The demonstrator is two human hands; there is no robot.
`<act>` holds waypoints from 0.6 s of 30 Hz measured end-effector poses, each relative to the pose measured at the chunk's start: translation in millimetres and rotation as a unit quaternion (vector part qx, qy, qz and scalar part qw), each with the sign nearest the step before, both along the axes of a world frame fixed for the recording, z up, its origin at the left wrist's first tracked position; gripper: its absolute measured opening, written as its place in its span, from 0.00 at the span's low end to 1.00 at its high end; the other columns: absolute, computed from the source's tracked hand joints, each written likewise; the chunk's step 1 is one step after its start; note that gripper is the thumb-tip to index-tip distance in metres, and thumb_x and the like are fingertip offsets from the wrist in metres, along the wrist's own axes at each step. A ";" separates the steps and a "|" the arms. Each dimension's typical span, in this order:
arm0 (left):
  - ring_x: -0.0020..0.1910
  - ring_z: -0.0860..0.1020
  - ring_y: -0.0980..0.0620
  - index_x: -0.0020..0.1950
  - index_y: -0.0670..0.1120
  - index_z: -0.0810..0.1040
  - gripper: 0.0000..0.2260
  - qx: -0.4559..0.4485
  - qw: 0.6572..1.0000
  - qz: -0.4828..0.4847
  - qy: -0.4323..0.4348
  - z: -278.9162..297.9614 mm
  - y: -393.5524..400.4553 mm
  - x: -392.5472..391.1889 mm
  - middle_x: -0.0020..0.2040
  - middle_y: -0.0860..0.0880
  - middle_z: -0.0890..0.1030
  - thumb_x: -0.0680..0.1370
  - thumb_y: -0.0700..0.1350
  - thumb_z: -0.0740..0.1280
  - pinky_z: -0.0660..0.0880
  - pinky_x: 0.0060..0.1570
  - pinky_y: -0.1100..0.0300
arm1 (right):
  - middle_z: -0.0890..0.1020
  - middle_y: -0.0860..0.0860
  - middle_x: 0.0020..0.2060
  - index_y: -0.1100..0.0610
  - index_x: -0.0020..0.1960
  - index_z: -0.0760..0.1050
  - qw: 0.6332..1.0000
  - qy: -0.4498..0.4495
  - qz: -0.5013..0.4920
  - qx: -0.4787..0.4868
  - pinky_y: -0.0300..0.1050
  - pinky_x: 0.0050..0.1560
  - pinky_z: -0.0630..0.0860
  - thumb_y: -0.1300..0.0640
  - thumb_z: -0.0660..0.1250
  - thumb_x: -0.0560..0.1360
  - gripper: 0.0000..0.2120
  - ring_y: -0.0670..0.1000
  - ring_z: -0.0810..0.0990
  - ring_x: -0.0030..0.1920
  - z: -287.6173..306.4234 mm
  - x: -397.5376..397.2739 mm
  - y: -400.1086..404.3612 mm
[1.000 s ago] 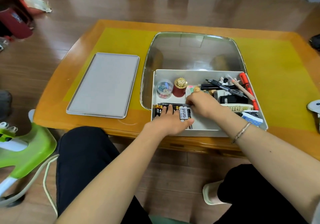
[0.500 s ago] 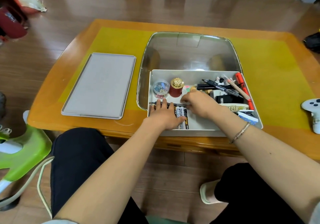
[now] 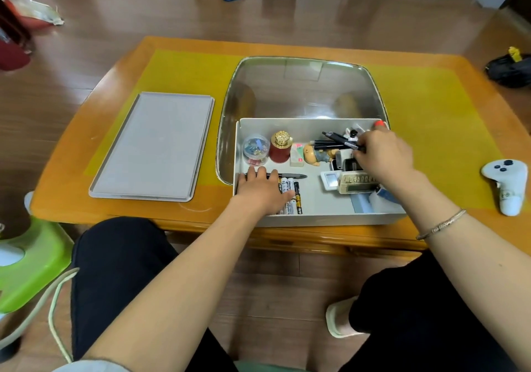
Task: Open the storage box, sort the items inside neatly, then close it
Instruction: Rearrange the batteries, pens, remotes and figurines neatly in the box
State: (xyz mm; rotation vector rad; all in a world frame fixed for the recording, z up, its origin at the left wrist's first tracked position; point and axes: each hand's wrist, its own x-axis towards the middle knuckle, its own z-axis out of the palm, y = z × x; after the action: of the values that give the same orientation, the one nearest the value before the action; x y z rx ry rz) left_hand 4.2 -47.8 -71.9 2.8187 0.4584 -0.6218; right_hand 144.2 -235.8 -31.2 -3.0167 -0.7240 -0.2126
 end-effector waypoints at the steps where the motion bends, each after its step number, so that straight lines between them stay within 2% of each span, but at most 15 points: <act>1: 0.76 0.50 0.39 0.78 0.47 0.52 0.33 0.005 1.000 -0.001 -0.001 0.7 -0.3 -0.2 0.78 0.42 0.54 0.79 0.65 0.52 0.49 0.74 0.41 | 0.76 0.59 0.49 0.58 0.53 0.79 1.000 -0.001 -0.003 0.004 0.52 0.42 0.76 0.57 0.67 0.74 0.10 0.62 0.77 0.48 -1.3 0.6 -0.4; 3: 0.76 0.53 0.38 0.77 0.47 0.54 0.32 0.012 1.000 -0.004 -0.002 1.9 -0.9 -0.4 0.77 0.41 0.56 0.79 0.65 0.52 0.50 0.73 0.40 | 0.76 0.59 0.49 0.58 0.53 0.80 1.000 0.000 -0.014 0.010 0.50 0.41 0.74 0.57 0.67 0.74 0.09 0.62 0.77 0.47 -2.8 2.9 -1.6; 8: 0.75 0.53 0.38 0.77 0.47 0.54 0.32 0.013 1.000 -0.005 -0.001 3.4 -0.4 -0.6 0.77 0.41 0.55 0.80 0.64 0.53 0.50 0.73 0.41 | 0.76 0.58 0.51 0.59 0.49 0.81 0.999 0.020 -0.015 0.024 0.50 0.42 0.74 0.59 0.66 0.74 0.07 0.62 0.77 0.49 -3.4 10.1 -4.0; 11: 0.75 0.53 0.38 0.78 0.47 0.54 0.32 0.010 1.000 -0.006 0.000 3.1 -0.3 -0.8 0.77 0.41 0.55 0.80 0.64 0.53 0.50 0.73 0.41 | 0.79 0.58 0.51 0.59 0.50 0.80 0.997 0.014 0.003 0.079 0.49 0.44 0.72 0.59 0.67 0.74 0.07 0.62 0.77 0.51 -2.1 7.5 -6.2; 15: 0.75 0.53 0.38 0.77 0.48 0.53 0.31 0.006 1.000 -0.010 -0.001 2.8 0.5 -1.5 0.77 0.41 0.56 0.80 0.63 0.54 0.51 0.73 0.41 | 0.83 0.56 0.46 0.57 0.51 0.79 0.981 0.031 0.080 0.173 0.50 0.50 0.75 0.58 0.69 0.74 0.06 0.58 0.79 0.49 4.8 -4.6 -1.6; 18: 0.75 0.53 0.38 0.78 0.48 0.52 0.31 0.006 1.000 -0.013 0.001 4.1 1.0 -1.6 0.77 0.41 0.55 0.80 0.62 0.55 0.51 0.73 0.41 | 0.84 0.52 0.43 0.56 0.49 0.79 0.966 0.074 0.152 0.197 0.47 0.48 0.74 0.59 0.72 0.72 0.07 0.54 0.80 0.45 9.1 -17.6 12.5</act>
State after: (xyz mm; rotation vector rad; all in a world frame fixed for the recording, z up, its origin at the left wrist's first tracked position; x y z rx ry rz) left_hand 2.6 -46.8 -67.9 2.8395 0.4276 -0.6287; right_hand 126.6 -223.3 -22.1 -2.4787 -0.9826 -0.1045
